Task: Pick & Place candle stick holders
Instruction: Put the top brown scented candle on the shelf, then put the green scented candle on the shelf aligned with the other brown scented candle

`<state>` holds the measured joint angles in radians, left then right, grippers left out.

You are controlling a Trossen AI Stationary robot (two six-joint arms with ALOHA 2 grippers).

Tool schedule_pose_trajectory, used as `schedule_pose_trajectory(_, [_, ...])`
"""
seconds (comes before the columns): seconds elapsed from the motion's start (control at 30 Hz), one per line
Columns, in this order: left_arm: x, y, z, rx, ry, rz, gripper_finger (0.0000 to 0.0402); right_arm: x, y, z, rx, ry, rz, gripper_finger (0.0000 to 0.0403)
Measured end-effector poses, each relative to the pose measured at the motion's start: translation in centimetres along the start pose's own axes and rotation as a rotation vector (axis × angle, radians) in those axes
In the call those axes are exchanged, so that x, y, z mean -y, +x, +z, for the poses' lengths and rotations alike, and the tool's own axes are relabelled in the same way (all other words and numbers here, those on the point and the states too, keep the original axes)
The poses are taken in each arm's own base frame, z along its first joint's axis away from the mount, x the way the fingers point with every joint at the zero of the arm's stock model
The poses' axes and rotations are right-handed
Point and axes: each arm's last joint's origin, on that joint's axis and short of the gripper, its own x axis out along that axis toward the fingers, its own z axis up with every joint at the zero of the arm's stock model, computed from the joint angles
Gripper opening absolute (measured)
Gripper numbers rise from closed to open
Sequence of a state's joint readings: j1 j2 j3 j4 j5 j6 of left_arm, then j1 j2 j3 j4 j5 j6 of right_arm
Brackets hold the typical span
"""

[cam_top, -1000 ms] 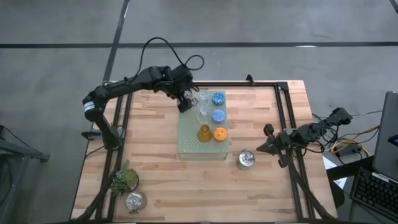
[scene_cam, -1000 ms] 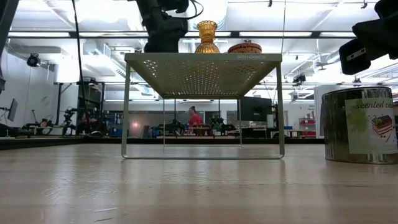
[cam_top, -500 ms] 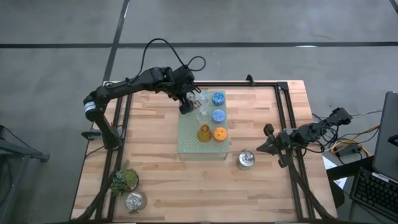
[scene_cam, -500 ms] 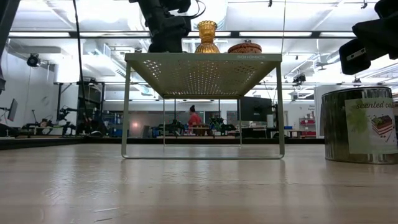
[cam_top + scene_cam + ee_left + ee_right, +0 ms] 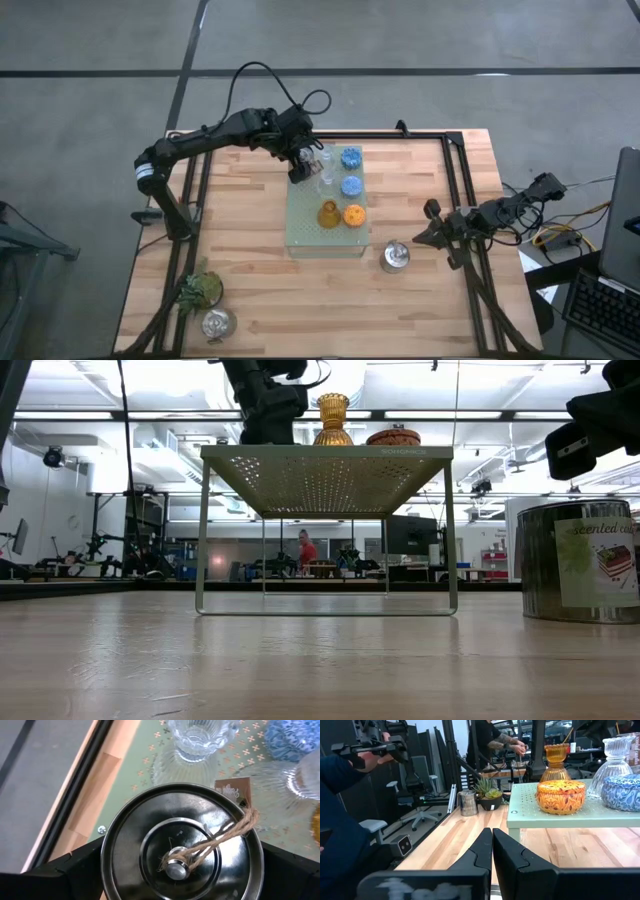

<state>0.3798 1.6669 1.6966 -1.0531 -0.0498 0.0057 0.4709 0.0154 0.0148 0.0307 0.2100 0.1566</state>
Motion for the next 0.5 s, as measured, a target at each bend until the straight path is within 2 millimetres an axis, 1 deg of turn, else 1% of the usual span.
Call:
schedule_pose_trajectory(0.2, [0.1,-0.1,0.0,0.001,-0.002,-0.008,0.04,0.0,0.0,0.0,0.0,0.0,0.0,0.0009])
schedule_pose_trajectory(0.5, [0.5,-1.2,0.7,0.046,0.004,-0.016,0.04,0.0,0.0,0.0,0.0,0.0,0.0,0.0009])
